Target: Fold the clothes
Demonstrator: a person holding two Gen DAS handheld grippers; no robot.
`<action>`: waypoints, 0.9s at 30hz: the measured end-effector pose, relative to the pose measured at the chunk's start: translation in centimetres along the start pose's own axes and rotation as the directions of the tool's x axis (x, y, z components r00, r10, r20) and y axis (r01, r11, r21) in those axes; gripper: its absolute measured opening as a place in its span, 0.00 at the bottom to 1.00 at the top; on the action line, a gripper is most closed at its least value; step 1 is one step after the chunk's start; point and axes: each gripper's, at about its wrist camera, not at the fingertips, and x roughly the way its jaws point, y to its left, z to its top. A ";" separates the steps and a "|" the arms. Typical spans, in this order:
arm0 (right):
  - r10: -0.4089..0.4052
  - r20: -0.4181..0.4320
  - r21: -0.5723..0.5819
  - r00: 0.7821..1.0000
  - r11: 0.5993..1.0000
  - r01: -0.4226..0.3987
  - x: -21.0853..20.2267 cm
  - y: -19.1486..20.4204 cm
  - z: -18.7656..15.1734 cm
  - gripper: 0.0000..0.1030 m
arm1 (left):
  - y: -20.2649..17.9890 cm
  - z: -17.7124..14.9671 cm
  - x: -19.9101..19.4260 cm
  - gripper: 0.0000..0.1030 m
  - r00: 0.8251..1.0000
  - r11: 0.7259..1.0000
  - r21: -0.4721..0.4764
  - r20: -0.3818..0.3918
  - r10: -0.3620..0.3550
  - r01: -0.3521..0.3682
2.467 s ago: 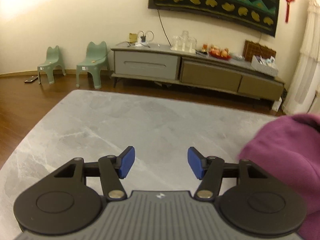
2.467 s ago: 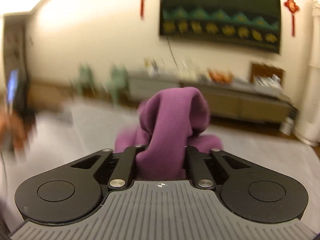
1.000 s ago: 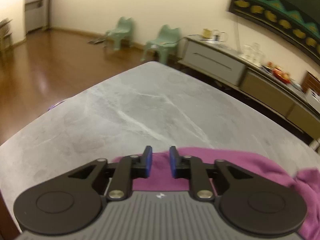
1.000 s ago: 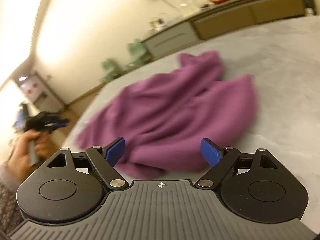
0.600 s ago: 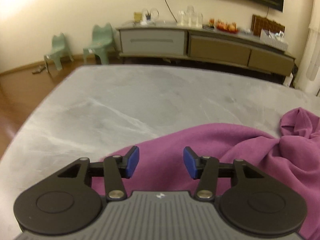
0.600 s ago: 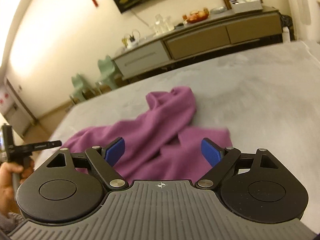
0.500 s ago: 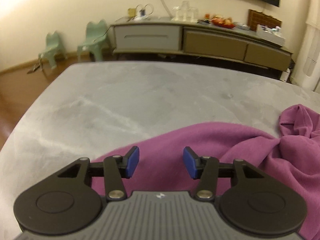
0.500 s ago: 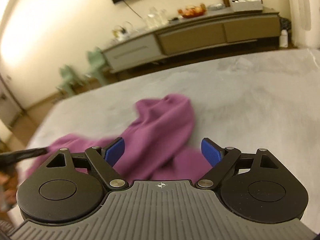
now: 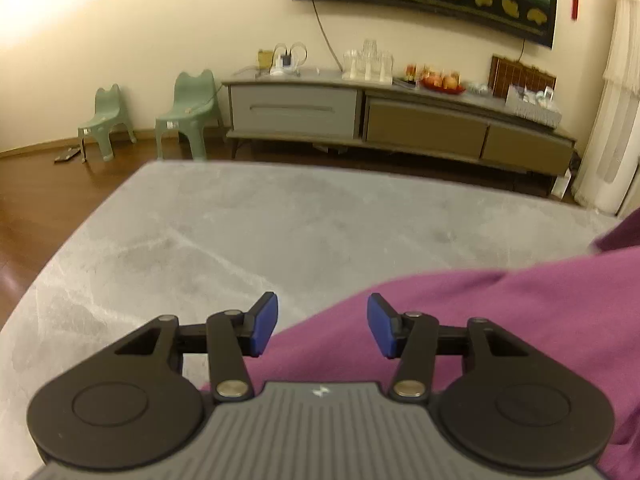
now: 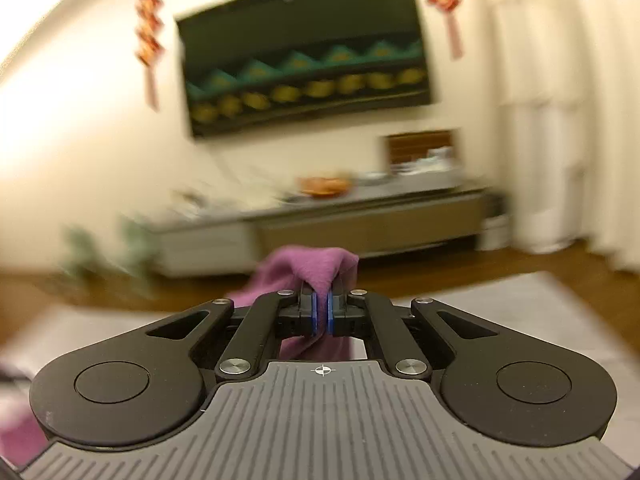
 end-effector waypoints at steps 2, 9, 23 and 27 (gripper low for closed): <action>-0.067 -0.115 -0.045 0.991 0.997 0.062 0.3 -1.2 -4.0 0.49 | -0.2 -0.5 0.3 0.49 1.000 1.000 0.019 -0.021 0.011 -0.010; -0.015 -0.338 0.183 0.941 0.980 0.081 1.7 -7.1 -10.3 0.60 | 0.1 -2.3 0.1 0.56 0.996 0.993 0.087 -0.041 0.079 -0.075; 0.079 -0.498 -0.081 0.864 0.987 -0.136 16.6 -3.6 -7.7 0.42 | 0.2 -1.1 2.1 0.60 0.997 0.989 0.127 -0.028 0.075 -0.071; -0.003 -0.446 -0.097 0.895 0.994 -0.045 16.4 -5.2 -6.9 0.01 | 0.7 -0.8 1.9 0.60 0.997 0.990 0.114 -0.012 0.082 -0.080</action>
